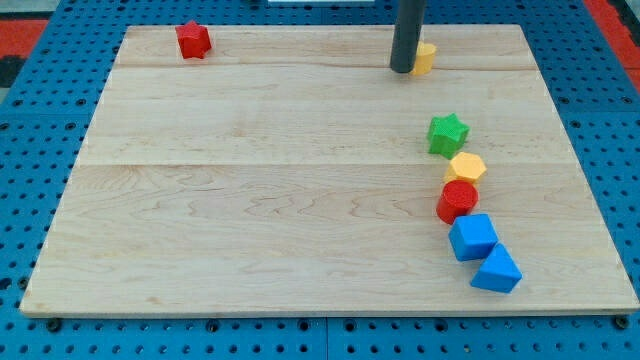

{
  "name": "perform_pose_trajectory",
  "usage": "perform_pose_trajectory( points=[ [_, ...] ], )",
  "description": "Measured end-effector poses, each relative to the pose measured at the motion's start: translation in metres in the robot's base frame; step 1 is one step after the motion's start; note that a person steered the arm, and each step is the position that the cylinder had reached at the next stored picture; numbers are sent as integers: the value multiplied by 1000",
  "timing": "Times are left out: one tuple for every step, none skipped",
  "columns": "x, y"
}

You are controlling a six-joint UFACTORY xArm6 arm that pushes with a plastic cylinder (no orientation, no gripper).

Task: Slide blue triangle along with blue cube a bit up

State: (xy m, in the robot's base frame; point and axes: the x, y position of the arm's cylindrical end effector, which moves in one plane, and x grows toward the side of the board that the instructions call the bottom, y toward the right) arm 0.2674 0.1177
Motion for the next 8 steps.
perform_pose_trajectory(
  points=[
    [-17, 42],
    [-21, 59],
    [23, 100],
    [133, 141],
    [255, 164],
    [319, 139],
    [328, 87],
    [326, 56]
  ],
)
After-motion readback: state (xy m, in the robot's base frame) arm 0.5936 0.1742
